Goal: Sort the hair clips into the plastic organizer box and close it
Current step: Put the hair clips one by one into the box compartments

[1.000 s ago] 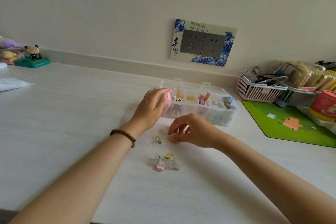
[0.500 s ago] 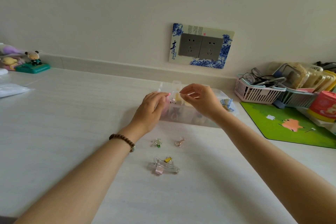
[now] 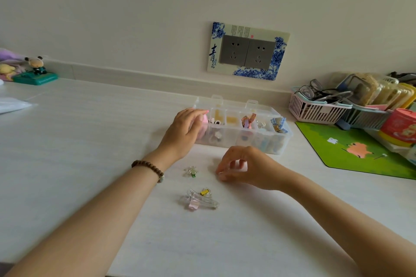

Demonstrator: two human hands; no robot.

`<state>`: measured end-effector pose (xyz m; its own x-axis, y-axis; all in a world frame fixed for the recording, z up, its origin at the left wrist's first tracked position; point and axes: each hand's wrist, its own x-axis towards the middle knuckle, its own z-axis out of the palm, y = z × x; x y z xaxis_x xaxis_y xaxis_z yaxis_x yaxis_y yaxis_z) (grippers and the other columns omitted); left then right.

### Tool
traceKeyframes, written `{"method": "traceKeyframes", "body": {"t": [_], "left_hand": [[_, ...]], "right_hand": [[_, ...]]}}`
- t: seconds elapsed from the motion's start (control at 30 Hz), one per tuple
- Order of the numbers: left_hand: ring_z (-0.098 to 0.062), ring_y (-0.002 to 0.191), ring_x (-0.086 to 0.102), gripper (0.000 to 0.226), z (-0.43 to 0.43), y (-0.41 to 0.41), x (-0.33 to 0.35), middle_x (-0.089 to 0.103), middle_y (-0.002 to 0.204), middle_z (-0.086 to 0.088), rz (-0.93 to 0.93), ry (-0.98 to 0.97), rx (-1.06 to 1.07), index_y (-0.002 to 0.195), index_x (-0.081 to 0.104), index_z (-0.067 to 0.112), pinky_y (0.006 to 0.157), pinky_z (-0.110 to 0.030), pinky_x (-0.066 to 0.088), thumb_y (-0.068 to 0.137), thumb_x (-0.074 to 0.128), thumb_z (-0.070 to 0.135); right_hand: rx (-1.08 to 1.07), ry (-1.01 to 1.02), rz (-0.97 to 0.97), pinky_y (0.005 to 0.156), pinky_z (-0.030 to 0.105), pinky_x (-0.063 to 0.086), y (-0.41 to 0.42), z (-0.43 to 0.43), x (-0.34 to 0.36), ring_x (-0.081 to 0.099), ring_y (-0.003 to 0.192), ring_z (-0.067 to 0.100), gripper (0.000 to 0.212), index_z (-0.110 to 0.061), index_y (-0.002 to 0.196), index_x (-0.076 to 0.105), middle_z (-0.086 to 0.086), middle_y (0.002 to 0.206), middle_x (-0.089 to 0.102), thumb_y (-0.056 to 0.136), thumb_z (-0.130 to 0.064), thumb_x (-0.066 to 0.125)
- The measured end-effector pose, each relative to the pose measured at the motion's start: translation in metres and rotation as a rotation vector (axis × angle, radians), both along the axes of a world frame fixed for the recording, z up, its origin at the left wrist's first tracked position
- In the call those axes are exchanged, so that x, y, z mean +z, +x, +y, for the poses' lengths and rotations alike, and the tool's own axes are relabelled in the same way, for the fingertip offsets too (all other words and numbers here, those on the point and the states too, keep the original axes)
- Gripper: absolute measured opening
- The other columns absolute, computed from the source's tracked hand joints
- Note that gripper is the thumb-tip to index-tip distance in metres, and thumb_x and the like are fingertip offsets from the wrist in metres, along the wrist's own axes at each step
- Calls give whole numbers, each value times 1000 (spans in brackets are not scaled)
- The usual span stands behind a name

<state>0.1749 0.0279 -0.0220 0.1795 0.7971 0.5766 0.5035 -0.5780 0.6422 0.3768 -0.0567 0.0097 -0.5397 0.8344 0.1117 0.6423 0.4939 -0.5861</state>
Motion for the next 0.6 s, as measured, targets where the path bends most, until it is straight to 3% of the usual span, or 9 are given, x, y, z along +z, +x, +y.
{"method": "traceKeyframes", "body": {"t": [0.1, 0.23, 0.43, 0.6], "left_hand": [[-10, 129, 36, 53, -1, 0, 0, 53, 131, 6, -6, -7, 2, 123, 53, 25, 108, -31, 29, 89, 21, 48], [-9, 129, 35, 53, -3, 0, 1, 52, 131, 6, -2, -10, 1, 124, 52, 26, 108, -31, 29, 89, 20, 48], [-9, 129, 35, 54, -2, 0, 3, 53, 130, 8, 1, -28, -5, 123, 53, 26, 107, -30, 29, 89, 19, 51], [-7, 128, 34, 60, -5, 1, 4, 53, 130, 8, -21, -42, -14, 123, 54, 24, 104, -22, 25, 85, 19, 55]], "right_hand": [[-37, -23, 71, 69, 27, 49, -1, -2, -2, 56, 78, 14, 12, -21, 86, 72, -6, 87, 66, 75, -24, 75], [-19, -32, 120, 74, 28, 54, -6, -1, 3, 63, 76, 14, 9, -16, 84, 69, -2, 87, 69, 77, -14, 73], [-204, 76, 509, 74, 25, 55, -12, 36, 45, 65, 70, 14, 6, -11, 81, 66, 1, 78, 69, 78, -12, 71], [-308, 159, 444, 77, 27, 56, -19, 62, 44, 68, 82, 19, 11, -9, 92, 65, 4, 92, 71, 81, -11, 68]]}}
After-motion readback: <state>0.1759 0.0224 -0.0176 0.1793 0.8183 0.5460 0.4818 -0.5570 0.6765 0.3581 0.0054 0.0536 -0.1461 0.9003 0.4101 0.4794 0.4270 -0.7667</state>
